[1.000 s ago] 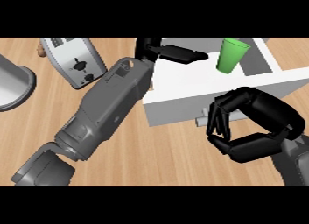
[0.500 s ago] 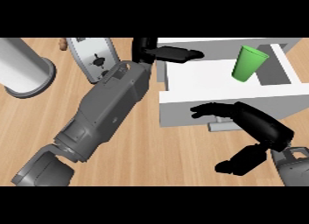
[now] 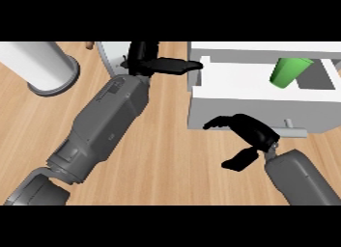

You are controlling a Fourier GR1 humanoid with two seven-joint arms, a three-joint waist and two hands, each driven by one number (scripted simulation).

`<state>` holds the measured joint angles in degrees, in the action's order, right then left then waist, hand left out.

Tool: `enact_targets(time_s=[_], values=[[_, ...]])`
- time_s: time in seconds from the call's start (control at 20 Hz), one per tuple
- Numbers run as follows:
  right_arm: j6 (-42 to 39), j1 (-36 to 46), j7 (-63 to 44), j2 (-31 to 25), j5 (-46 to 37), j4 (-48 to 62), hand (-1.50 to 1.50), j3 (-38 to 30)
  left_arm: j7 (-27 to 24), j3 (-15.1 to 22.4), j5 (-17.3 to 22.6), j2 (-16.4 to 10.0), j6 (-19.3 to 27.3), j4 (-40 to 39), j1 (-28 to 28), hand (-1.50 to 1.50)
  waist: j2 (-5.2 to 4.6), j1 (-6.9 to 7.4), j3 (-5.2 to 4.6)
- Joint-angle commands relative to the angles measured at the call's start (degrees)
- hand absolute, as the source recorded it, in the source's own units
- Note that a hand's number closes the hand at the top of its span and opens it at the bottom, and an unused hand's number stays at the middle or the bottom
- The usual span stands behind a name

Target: Pick up the cup, place it into the drawer and close the drawer

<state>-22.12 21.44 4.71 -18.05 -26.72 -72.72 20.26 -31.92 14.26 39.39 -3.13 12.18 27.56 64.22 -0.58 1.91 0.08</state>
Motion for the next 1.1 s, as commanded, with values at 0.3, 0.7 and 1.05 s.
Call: enact_targets(time_s=[0.3, 0.7, 1.05], values=[[10.03, 16.68, 13.98, 3.27, -2.92, 31.85, 1.50, -7.93, 2.20, 0.17, 0.60, -3.73, -3.59, 8.28, -7.55, -1.50, -0.34, 4.40, 0.17], [14.69, 27.51, 18.80, -1.91, 0.27, 42.75, 1.50, -17.41, 2.29, 0.97, 0.54, -7.02, -7.90, 12.24, -12.75, -1.50, -1.55, 7.14, 0.27], [12.36, 32.34, 14.79, -5.05, 3.08, 43.36, 1.50, -20.88, 3.92, 1.63, 0.51, -8.06, -9.30, 14.12, -13.52, -1.50, -1.95, 9.23, 0.20]])
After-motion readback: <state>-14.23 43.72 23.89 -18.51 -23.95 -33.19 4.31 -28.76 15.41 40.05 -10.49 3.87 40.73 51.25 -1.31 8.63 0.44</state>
